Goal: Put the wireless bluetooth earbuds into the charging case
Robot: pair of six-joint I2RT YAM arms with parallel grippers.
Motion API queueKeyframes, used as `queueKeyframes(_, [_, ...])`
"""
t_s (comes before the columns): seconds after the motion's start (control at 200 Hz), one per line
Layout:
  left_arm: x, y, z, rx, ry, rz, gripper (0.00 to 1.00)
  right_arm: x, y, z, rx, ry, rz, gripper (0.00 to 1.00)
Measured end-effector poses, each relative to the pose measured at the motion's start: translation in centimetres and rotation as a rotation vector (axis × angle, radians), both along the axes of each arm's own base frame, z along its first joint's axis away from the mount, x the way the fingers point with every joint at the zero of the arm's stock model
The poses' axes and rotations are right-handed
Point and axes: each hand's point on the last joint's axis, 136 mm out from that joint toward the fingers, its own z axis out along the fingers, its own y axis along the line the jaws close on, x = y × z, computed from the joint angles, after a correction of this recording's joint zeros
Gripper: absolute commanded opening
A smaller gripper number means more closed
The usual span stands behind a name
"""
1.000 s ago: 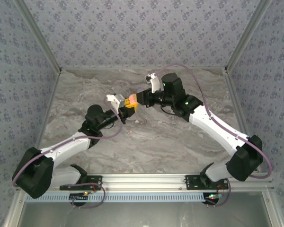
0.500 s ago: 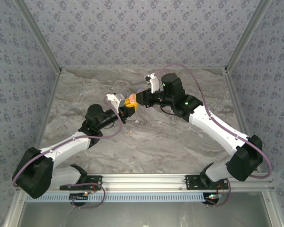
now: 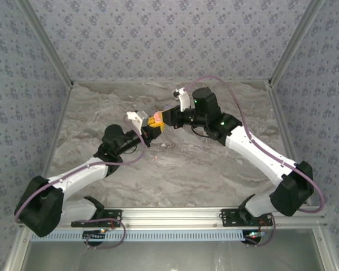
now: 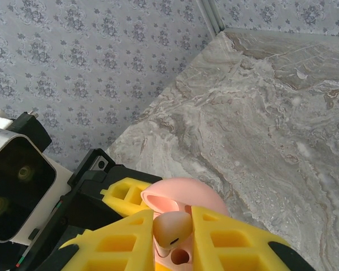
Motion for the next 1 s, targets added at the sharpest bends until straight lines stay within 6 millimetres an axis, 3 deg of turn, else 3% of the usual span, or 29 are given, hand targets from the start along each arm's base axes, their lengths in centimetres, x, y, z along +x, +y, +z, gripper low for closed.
queueKeyframes(0.33, [0.22, 0.02, 0.25, 0.0, 0.003, 0.008, 0.14, -0.25, -0.01, -0.48, -0.021, 0.003, 0.006, 0.26])
queueKeyframes(0.63, [0.33, -0.07, -0.21, 0.019, 0.026, 0.008, 0.14, -0.63, 0.28, -0.65, -0.041, 0.003, 0.029, 0.42])
queueKeyframes(0.999, [0.46, -0.14, -0.22, 0.033, 0.031, 0.01, 0.14, -0.7, 0.22, -0.56, -0.066, 0.018, 0.033, 0.39])
